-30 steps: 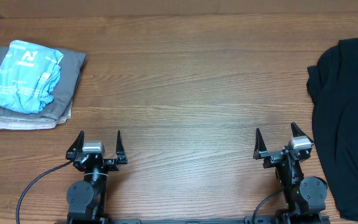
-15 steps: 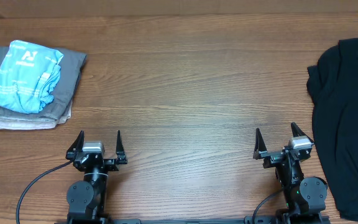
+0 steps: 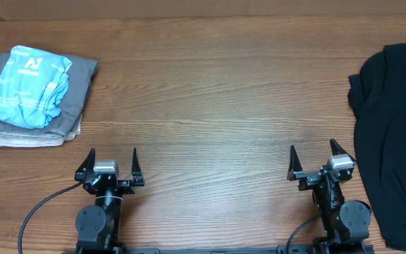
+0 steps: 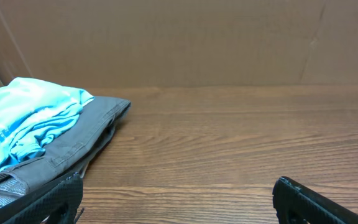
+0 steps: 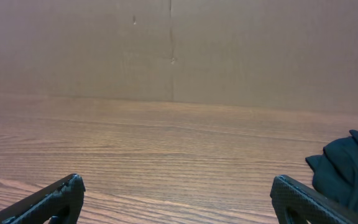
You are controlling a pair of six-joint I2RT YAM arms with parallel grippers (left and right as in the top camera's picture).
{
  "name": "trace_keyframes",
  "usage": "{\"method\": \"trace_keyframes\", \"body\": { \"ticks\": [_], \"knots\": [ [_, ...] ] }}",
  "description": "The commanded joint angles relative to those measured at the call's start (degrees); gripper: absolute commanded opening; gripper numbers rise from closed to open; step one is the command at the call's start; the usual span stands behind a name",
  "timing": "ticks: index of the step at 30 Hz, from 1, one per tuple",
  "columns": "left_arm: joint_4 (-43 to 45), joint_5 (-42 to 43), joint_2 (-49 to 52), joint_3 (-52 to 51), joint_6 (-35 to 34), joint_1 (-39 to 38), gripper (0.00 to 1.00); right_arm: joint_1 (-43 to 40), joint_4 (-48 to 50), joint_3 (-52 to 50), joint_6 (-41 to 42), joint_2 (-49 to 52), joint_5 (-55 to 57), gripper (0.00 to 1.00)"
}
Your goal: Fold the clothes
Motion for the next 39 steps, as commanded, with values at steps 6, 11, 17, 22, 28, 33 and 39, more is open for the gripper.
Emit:
{"method": "trace_keyframes", "body": {
  "ticks": [6,11,17,22,28,33,39],
  "knots": [
    [0.3,-0.3,-0.7,-0.4,-1.0,-0.4,1.0,-0.2,0.8,-0.6,-0.2,-0.6,-3.2,1.0],
    [0.3,-0.3,-0.7,-0.4,-1.0,-0.4,1.0,-0.2,1.9,-0.6,-0.2,-0.6,-13.3,1.0],
    [0.3,-0.3,-0.7,-0.4,-1.0,-0.4,1.0,-0.2,6.5,-0.5,5.5,-0.6,-15.1,1.0],
    [0.3,-0.3,-0.7,-0.4,-1.0,-0.4,1.0,-0.2,4.2,4.5,19.6,-0.5,-11.5,1.0],
    [0.3,-0.3,-0.7,-0.4,-1.0,-0.4,1.0,-0.2,-6.1,19.5,19.6,2.6,-5.3,1.0],
    [0.3,-0.3,-0.7,-0.4,-1.0,-0.4,1.0,-0.2,-15.5,36.8,17.0,12.2,-1.6,1.0],
    [0.3,-0.3,-0.7,-0.4,-1.0,-0.4,1.0,-0.2,-26.3,57.3,15.8,28.3,-1.5,1.0]
  ]
}}
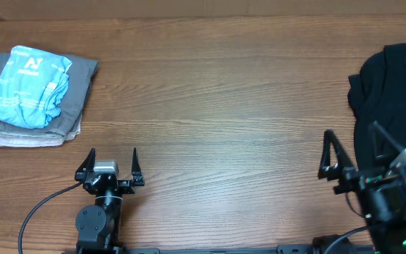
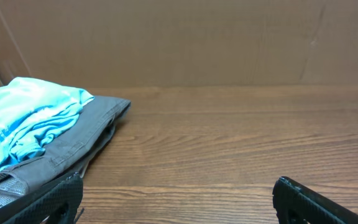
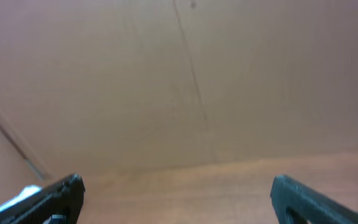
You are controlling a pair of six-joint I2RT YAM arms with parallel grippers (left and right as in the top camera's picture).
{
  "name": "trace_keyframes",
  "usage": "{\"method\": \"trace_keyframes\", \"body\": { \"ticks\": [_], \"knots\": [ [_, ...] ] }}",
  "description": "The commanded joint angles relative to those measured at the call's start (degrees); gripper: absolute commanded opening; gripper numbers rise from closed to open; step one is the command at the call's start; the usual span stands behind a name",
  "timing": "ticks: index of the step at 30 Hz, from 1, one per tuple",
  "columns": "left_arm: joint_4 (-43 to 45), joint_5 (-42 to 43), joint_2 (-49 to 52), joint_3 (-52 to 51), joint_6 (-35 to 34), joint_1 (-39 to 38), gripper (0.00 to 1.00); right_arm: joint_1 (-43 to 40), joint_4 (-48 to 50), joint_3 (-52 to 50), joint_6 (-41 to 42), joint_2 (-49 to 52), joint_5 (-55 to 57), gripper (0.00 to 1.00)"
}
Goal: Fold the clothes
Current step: 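Move the right gripper over the black T-shirt at the right edge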
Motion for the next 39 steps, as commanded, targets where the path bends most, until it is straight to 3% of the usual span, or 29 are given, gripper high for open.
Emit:
{"method": "trace_keyframes", "body": {
  "ticks": [1,10,17,26,30,36,39],
  "knots": [
    [0.3,-0.3,-0.7,-0.3,-0.9,-0.4,1.0,-0.2,-5.0,11.5,-1.0,9.9,1.8,1.0],
    [0.3,-0.3,-0.7,-0.3,-0.9,-0.4,1.0,-0.9,-28.8,42.8,-4.0,39.0,8.5,1.0],
    [0.3,-0.3,-0.7,-0.3,-0.9,-0.4,1.0,-11.0,-41.9,63.2,-4.0,58.1,8.5,1.0],
    [0.3,-0.3,-0.7,-0.3,-0.9,-0.4,1.0,-20.3,-45.7,64.2,-3.9,67.5,9.0,0.98],
    [0.3,-0.3,-0.7,-0.3,-0.9,-0.4,1.0,-24.3,-50.2,64.2,-3.2,70.2,8.9,0.73],
    [0.3,-0.3,-0.7,-0.3,-0.9,-0.4,1.0,-27.7,-54.3,64.2,-1.8,74.0,8.9,0.57],
    [0.3,-0.3,-0.7,-0.3,-0.9,-0.4,1.0,-28.1,-55.0,64.1,-1.3,75.9,8.9,0.55]
  ]
}}
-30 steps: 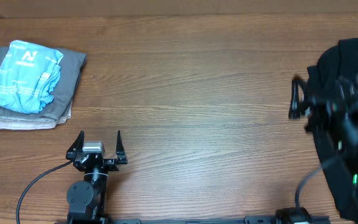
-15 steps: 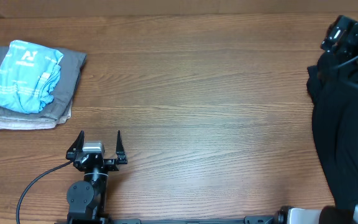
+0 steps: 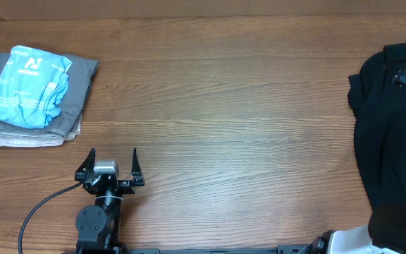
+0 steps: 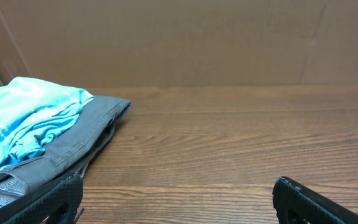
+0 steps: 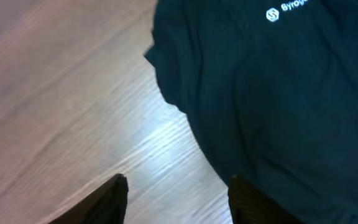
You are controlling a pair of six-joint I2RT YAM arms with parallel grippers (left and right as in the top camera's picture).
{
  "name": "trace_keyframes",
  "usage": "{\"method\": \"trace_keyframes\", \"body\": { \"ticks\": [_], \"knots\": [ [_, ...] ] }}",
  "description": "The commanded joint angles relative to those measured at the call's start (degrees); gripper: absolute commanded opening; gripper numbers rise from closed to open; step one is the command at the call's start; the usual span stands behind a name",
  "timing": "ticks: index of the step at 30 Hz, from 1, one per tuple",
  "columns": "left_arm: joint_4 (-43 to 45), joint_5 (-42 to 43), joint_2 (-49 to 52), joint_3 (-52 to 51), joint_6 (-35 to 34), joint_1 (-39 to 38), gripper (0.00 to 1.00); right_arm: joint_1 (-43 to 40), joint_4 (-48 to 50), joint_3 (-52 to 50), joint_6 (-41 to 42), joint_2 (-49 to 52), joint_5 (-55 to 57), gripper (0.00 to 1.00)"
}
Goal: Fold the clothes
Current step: 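Move the right gripper over the black T-shirt at the right edge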
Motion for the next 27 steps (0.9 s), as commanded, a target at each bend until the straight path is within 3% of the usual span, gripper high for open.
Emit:
{"method": "trace_keyframes", "body": {
  "ticks": [1,13,27],
  "knots": [
    [0.2,-0.3,-0.7,-0.3,-0.9,-0.4,1.0,-0.3,-0.3,1.2,0.8,2.1,0.1,0.55],
    [0.2,-0.3,-0.7,-0.3,-1.0,-0.4,1.0,-0.3,3.0,-8.0,2.0,3.9,-0.6,0.56],
    [0.2,-0.3,-0.7,-0.3,-0.9,-0.4,1.0,0.8,21.3,-26.7,2.0,6.5,-5.8,0.49]
  ]
}}
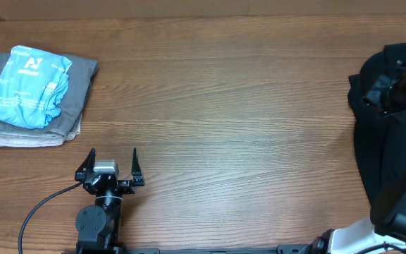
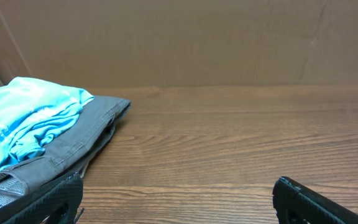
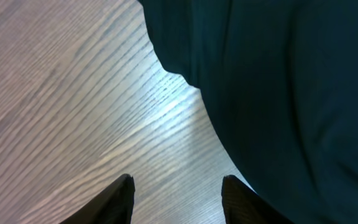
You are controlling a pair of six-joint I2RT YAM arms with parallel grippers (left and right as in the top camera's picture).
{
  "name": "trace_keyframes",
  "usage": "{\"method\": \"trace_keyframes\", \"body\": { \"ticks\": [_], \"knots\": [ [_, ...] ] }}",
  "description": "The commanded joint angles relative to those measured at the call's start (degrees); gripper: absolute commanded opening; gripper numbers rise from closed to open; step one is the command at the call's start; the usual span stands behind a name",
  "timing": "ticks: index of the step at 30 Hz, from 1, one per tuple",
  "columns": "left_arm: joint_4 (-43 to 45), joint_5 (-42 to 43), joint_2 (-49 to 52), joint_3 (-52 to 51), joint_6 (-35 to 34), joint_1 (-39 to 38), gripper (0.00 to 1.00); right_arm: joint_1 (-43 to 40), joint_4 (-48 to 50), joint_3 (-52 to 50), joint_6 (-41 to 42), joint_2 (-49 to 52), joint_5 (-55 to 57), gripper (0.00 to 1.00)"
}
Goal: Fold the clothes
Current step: 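Move the right gripper over the black T-shirt at the right edge, then lower the right gripper and pinch the black T-shirt's edge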
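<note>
A black garment (image 1: 393, 162) lies crumpled along the table's right edge; its left hem (image 3: 185, 68) shows in the right wrist view. My right gripper (image 1: 386, 90) hangs open over that hem, pointing down, with bare wood between its fingertips (image 3: 178, 199) and the cloth just to the right of them. At the far left sits a folded stack: a light blue shirt (image 1: 28, 86) on a grey garment (image 1: 82, 85). Near the front edge, my left gripper (image 1: 111, 166) rests open with nothing in it (image 2: 179, 205).
The wooden table (image 1: 224, 106) lies between the stack and the black garment. A cardboard wall (image 2: 179, 37) stands behind the table. A beige folded layer (image 1: 27, 141) sits under the grey garment. The left arm's cable (image 1: 41, 204) curls at the front left.
My right gripper has moved a little left and lower, from over the black garment's printed logo to its left hem, nearer the table. It is still open. The left arm has not moved.
Both grippers first rested open near the front edge. Then my right arm was raised and shifted right beside the black garment. Then it hung open over the garment at the far right, and now it is down by the left hem.
</note>
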Motion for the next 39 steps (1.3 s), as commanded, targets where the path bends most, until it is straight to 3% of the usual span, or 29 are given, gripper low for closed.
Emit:
{"method": "trace_keyframes", "body": {
  "ticks": [1,17,22,29,35,39],
  "knots": [
    [0.3,-0.3,-0.7,-0.3,-1.0,-0.4,1.0,0.2,4.8,-3.4,0.4,1.8,-1.9,0.47],
    [0.3,-0.3,-0.7,-0.3,-0.9,-0.4,1.0,0.3,14.4,-7.4,-0.4,2.5,-4.7,0.43],
    [0.3,-0.3,-0.7,-0.3,-0.9,-0.4,1.0,1.8,17.7,-7.4,-6.9,2.5,-7.9,0.43],
    [0.3,-0.3,-0.7,-0.3,-0.9,-0.4,1.0,5.7,23.4,-7.4,-12.6,2.7,1.6,0.42],
    [0.3,-0.3,-0.7,-0.3,-0.9,-0.4,1.0,5.9,27.3,-7.4,-12.2,4.9,5.6,0.42],
    [0.3,-0.3,-0.7,-0.3,-0.9,-0.4,1.0,5.2,29.9,-7.4,-12.3,7.5,6.0,0.37]
  ]
}}
